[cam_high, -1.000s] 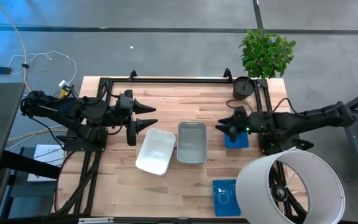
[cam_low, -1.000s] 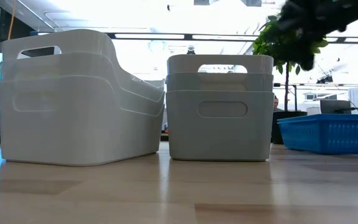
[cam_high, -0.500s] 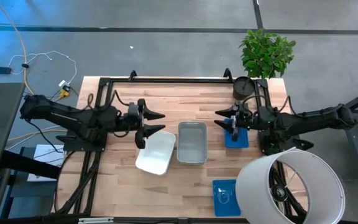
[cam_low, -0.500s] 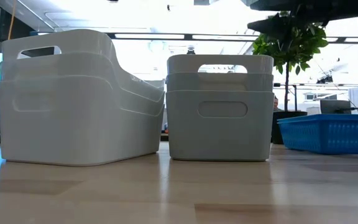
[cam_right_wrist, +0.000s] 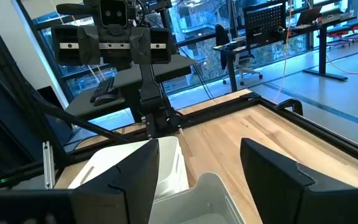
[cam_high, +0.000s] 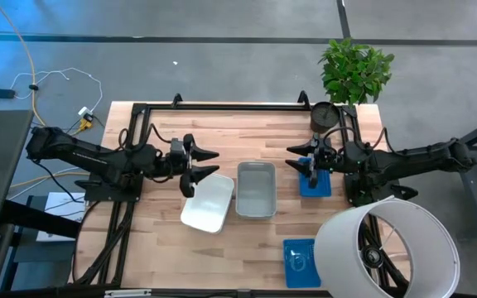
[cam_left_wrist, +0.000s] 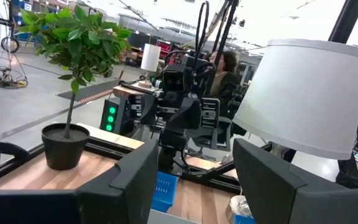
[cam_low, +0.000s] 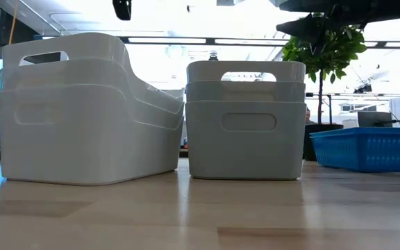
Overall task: Stack baskets by color
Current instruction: Stack the bottom blue bin on top of the other top blue bins
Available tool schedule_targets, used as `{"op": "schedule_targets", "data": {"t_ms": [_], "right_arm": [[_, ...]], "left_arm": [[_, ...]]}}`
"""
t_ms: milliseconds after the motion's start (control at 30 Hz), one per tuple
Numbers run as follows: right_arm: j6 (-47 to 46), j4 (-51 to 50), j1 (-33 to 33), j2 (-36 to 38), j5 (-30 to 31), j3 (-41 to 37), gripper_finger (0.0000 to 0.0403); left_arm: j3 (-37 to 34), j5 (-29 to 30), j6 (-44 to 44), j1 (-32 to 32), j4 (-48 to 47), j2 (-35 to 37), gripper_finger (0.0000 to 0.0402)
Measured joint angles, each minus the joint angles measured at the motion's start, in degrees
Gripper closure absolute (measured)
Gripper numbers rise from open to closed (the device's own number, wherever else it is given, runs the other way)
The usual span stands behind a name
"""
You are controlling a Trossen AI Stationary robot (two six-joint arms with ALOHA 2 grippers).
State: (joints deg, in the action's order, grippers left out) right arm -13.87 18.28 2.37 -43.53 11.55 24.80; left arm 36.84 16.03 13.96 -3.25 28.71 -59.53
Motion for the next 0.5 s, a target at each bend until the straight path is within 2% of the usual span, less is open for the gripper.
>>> {"op": "schedule_targets", "data": {"t_ms": [233,333,500], "right_arm": [[-0.4,0.0,0.0,0.0,0.0,0.0,0.0192],[-4.5,-1.1,0.0,-0.1,-1.1,0.0,0.0192],[-10.0,-16.7,0.0,-3.3,-9.7,5.0,0.0192]], "left_arm": [[0.0,0.0,0.0,0.0,0.0,0.0,0.0204],[0.0,0.0,0.7,0.0,-0.1,0.0,0.0204],[0.0,-0.2,1.2,0.0,-0.1,0.0,0.0204]]}}
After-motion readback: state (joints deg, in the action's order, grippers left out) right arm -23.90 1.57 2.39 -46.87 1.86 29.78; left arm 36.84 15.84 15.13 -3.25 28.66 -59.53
